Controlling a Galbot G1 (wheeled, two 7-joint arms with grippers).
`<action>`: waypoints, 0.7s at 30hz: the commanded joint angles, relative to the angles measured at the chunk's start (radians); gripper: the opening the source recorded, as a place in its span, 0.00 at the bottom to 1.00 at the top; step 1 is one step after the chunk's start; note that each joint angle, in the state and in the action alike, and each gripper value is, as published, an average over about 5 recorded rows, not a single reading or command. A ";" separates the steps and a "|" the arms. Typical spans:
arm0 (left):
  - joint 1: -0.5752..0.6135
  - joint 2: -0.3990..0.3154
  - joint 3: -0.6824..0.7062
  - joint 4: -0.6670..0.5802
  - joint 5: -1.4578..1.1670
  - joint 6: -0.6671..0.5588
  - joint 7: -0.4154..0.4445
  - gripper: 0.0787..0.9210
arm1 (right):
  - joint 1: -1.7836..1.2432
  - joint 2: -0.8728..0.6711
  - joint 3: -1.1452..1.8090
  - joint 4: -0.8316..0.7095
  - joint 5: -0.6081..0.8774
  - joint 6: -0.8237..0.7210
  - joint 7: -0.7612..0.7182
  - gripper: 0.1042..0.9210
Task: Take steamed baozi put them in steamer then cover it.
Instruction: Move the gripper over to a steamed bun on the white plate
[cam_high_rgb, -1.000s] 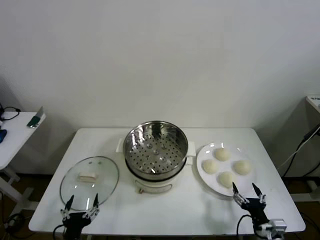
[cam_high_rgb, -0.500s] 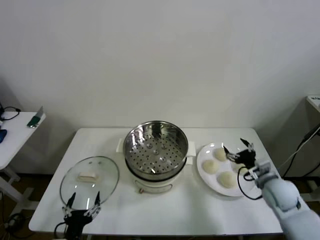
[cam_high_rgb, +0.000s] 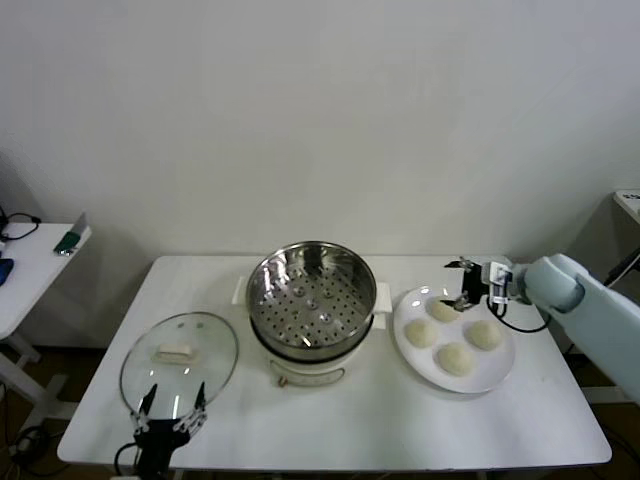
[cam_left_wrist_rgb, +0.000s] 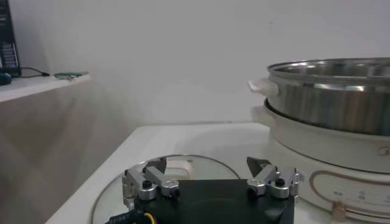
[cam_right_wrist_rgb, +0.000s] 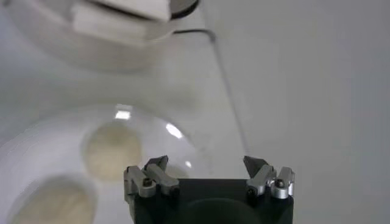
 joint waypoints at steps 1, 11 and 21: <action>-0.001 -0.005 0.003 0.010 0.003 -0.002 0.003 0.88 | 0.519 0.047 -0.607 -0.252 0.039 0.069 -0.321 0.88; 0.002 -0.009 -0.007 0.011 -0.002 -0.003 0.005 0.88 | 0.395 0.265 -0.570 -0.444 0.063 0.015 -0.276 0.88; -0.006 -0.011 -0.009 0.020 -0.004 -0.001 0.006 0.88 | 0.293 0.392 -0.473 -0.617 -0.010 0.055 -0.227 0.88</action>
